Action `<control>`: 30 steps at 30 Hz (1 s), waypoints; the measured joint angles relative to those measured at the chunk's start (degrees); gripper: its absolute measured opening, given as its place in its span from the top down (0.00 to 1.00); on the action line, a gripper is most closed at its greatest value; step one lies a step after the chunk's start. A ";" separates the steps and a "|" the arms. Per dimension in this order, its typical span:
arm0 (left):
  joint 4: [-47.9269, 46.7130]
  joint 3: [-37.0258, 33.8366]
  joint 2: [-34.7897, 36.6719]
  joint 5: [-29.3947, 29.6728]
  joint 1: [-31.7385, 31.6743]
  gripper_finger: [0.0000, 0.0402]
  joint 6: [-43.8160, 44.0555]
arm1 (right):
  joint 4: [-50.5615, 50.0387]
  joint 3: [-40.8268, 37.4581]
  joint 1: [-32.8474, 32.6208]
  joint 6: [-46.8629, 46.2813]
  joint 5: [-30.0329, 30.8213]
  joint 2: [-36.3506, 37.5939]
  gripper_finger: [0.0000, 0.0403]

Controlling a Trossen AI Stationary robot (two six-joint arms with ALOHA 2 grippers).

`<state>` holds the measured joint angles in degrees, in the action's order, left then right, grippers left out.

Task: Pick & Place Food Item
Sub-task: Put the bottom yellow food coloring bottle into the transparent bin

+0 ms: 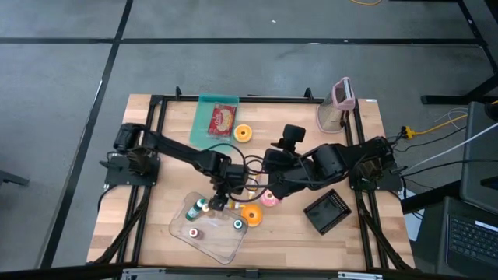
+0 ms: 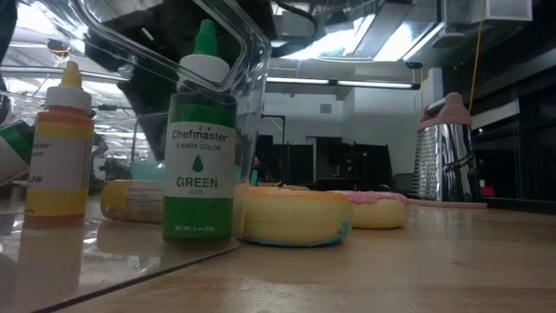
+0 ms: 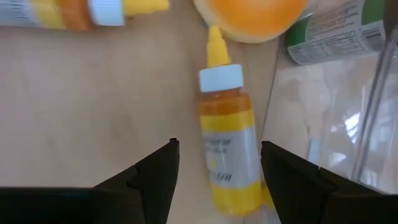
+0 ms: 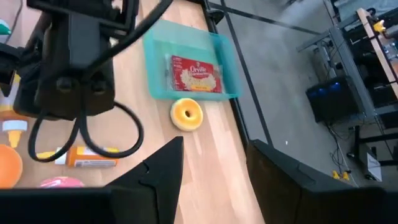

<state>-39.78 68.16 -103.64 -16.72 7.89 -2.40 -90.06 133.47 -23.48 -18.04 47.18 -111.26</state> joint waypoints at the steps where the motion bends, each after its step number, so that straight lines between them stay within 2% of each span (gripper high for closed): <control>1: 0.27 0.02 -0.64 -0.31 0.27 0.45 0.37 | 0.02 0.00 -0.15 0.02 -0.02 0.00 0.57; 20: 7.06 0.04 -6.69 2.32 2.33 0.48 3.98 | 0.04 0.00 -0.64 0.01 0.37 -0.02 0.57; 30: 8.83 0.38 -4.04 8.12 0.04 0.69 1.61 | 0.04 0.00 -0.64 0.08 3.04 -0.02 0.57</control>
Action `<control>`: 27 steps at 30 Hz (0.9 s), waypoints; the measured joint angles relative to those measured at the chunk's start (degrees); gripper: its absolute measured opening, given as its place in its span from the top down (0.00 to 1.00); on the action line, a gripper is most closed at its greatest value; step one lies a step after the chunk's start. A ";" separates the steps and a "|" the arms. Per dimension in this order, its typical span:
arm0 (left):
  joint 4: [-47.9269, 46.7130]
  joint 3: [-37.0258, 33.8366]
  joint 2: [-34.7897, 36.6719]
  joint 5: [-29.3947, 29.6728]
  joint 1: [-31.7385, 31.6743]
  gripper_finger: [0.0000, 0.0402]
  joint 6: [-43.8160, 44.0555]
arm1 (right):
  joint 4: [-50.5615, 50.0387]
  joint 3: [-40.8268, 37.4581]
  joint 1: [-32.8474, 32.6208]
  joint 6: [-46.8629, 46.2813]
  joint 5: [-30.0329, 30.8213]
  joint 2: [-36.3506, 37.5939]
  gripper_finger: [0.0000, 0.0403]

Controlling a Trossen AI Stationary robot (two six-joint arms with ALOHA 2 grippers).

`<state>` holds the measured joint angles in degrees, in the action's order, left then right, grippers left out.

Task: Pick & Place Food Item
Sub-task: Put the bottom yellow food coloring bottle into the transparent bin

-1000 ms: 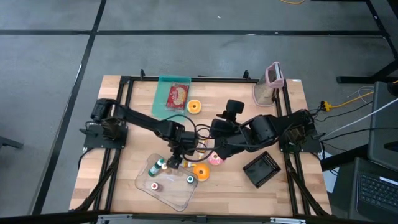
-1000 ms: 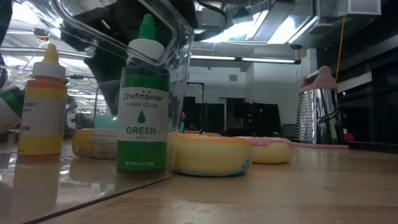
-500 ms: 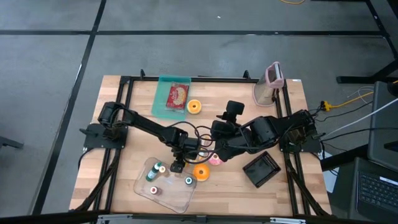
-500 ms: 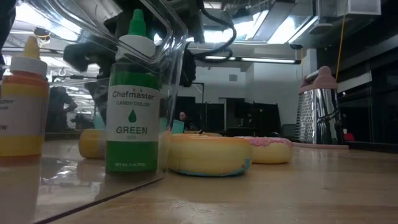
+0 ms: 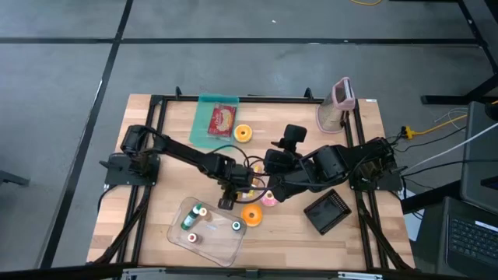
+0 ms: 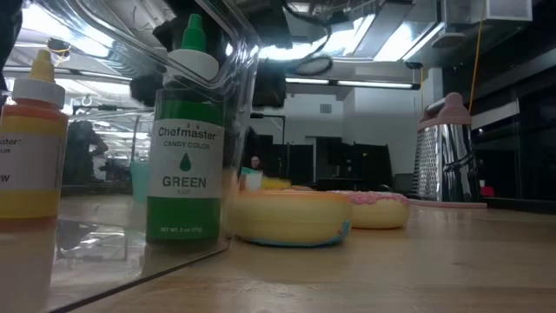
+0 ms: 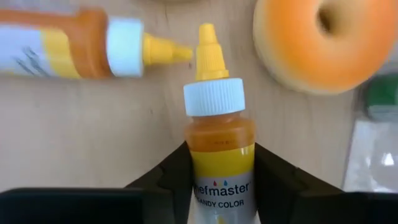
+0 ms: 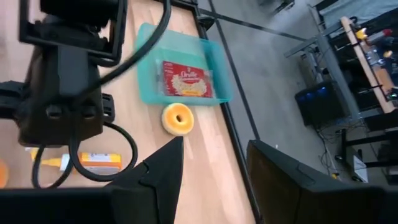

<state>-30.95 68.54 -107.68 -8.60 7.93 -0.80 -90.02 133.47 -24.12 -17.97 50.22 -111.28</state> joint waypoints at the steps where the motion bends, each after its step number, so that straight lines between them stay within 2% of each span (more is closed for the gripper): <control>1: -0.10 0.06 0.79 0.49 -0.27 0.70 0.02 | 0.00 -0.01 0.00 0.02 0.35 0.00 0.57; 8: -0.34 0.43 7.98 0.90 -3.10 0.70 -1.36 | 0.02 0.00 -0.02 0.31 1.64 0.00 0.57; 13: 0.29 0.43 16.08 0.60 -3.54 0.71 -1.92 | 0.12 0.00 -0.37 0.40 1.64 0.00 0.57; 18: -0.33 0.45 24.22 3.13 -3.54 0.71 -1.91 | 0.31 0.00 -0.37 0.38 1.94 0.00 0.57; 27: 1.15 0.45 37.92 2.06 -2.67 0.71 -3.59 | 2.84 -0.92 -0.80 -0.03 1.22 0.04 0.57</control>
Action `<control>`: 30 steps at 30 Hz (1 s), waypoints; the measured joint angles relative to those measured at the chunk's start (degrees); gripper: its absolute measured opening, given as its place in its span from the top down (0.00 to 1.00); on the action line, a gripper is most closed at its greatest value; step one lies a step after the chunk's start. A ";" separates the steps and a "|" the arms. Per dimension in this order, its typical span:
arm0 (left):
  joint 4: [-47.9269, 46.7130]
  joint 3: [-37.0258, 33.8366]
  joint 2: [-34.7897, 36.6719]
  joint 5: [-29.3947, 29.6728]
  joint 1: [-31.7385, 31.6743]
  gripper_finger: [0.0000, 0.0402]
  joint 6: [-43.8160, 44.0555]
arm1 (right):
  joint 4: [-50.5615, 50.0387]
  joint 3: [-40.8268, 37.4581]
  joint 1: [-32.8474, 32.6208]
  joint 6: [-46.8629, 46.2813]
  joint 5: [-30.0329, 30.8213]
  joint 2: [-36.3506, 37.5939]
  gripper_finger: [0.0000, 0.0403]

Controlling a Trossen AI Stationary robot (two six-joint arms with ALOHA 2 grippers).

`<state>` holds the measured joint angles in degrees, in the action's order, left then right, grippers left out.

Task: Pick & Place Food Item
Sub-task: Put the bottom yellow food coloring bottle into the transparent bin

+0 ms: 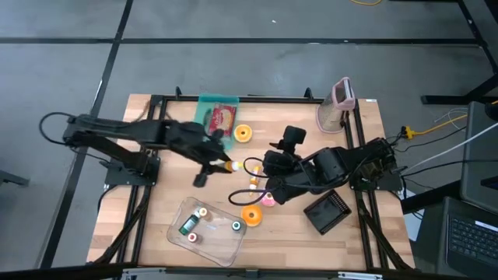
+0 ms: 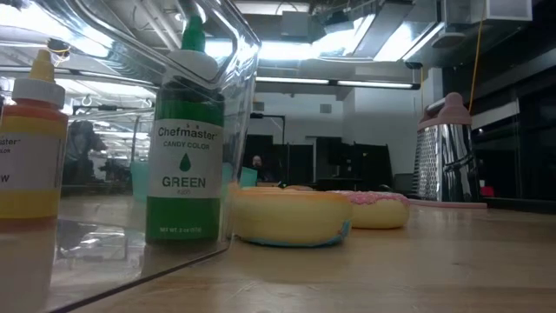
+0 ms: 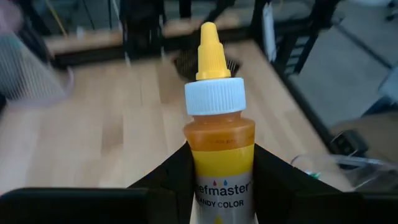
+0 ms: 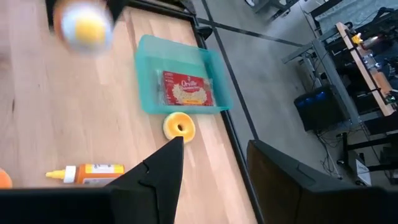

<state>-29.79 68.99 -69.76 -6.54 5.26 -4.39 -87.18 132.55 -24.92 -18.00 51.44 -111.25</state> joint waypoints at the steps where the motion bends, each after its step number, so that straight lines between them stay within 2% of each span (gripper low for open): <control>1: 0.08 0.00 1.41 0.01 0.47 0.72 -0.26 | 1.06 -1.10 -0.04 0.10 0.00 0.04 0.57; 4: -0.04 0.00 5.58 0.49 2.31 0.72 -0.39 | 3.79 -5.53 -0.11 0.22 -0.53 -0.06 0.57; 8: -2.11 0.01 10.32 1.89 5.42 0.71 1.06 | 11.64 -15.20 0.29 0.60 -0.64 0.06 0.57; 14: -9.97 -0.96 11.80 2.69 13.46 0.73 10.91 | 25.79 -30.49 1.78 0.46 -1.40 1.59 0.57; 16: -9.60 -2.52 10.83 4.31 16.87 0.73 14.39 | 28.09 -34.29 2.38 -1.06 -1.56 2.25 0.57; 20: -2.56 -7.62 7.18 5.04 22.57 0.72 19.65 | 31.30 -38.44 3.47 -4.76 -0.39 3.19 0.57; 26: 12.21 -16.31 -2.95 4.93 27.23 0.73 24.21 | 32.80 -39.17 2.93 -8.41 5.69 4.21 0.57; 30: 19.75 -18.58 -10.14 4.52 28.59 0.72 25.50 | 34.01 -39.15 2.46 -9.20 9.66 5.74 0.57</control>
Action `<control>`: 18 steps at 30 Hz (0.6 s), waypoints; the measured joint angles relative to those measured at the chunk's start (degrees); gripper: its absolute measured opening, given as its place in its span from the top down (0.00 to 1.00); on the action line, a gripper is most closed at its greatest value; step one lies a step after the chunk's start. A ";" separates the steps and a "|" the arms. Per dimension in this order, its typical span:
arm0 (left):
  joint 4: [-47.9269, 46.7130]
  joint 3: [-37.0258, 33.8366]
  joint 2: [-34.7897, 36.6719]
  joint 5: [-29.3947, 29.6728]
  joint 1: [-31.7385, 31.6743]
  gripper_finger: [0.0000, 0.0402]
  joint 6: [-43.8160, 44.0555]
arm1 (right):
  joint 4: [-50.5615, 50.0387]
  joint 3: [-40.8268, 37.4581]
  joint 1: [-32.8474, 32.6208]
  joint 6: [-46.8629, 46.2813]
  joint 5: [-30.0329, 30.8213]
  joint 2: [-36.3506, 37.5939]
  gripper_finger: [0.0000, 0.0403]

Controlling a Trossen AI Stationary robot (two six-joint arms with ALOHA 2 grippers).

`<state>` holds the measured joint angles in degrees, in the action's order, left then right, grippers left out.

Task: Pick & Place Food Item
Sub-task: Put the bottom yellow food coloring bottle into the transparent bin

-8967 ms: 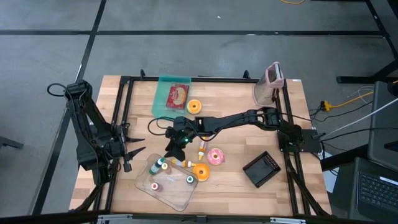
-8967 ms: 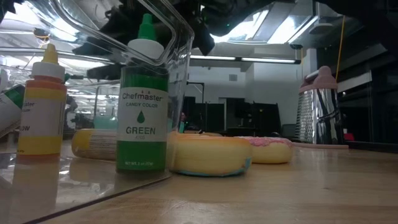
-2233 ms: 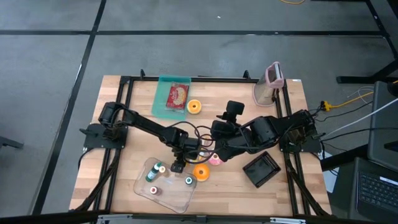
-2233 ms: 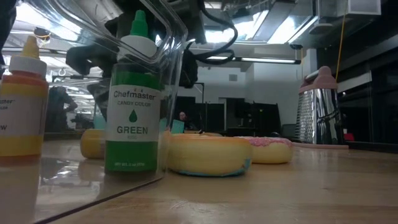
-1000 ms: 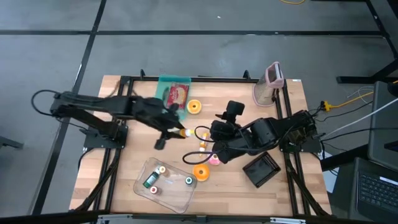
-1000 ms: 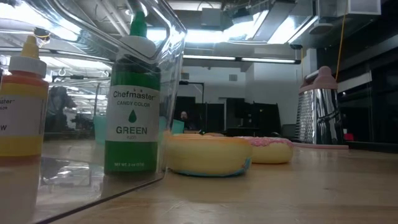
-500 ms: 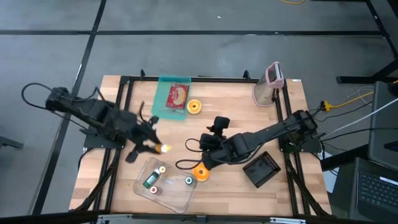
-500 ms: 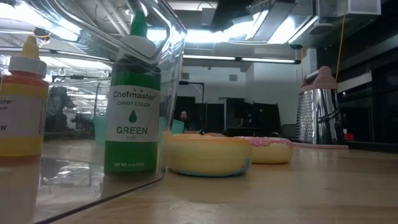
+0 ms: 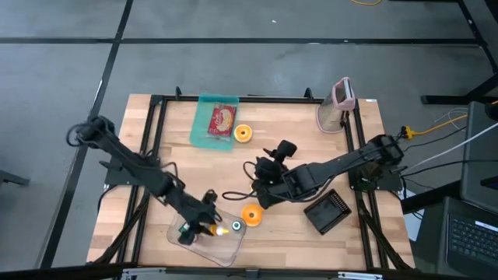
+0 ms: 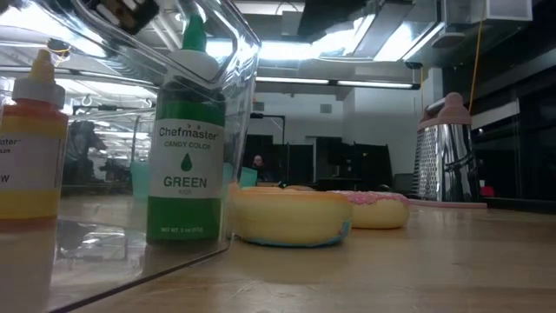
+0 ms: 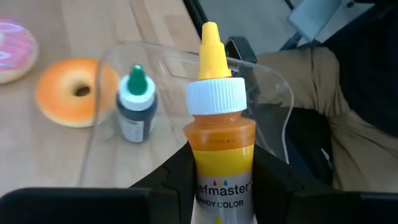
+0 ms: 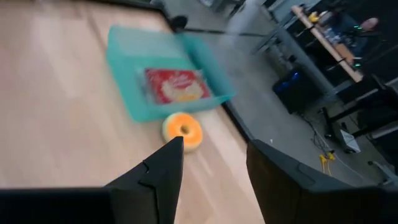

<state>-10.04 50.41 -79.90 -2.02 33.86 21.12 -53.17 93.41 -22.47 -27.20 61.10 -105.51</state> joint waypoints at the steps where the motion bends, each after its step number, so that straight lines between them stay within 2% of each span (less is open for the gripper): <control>1: 1.66 0.00 -1.32 -0.03 0.30 0.72 -0.16 | 0.07 -0.02 -0.05 -0.36 0.80 0.45 0.57; 7: 12.55 0.00 -7.74 0.27 0.70 0.73 -4.18 | 0.44 0.00 -0.54 -1.82 5.80 2.16 0.57; 14: 31.78 -0.49 -13.57 10.98 1.38 0.73 -11.82 | 0.49 0.00 -0.52 -2.40 7.38 2.29 0.57; 18: 43.69 -5.17 -14.71 18.37 2.64 0.73 -12.40 | 0.07 0.00 -0.99 -2.40 7.06 2.29 0.57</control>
<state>33.65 45.24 -94.61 16.34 36.50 8.72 -53.10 93.41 -23.46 -29.61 68.16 -103.22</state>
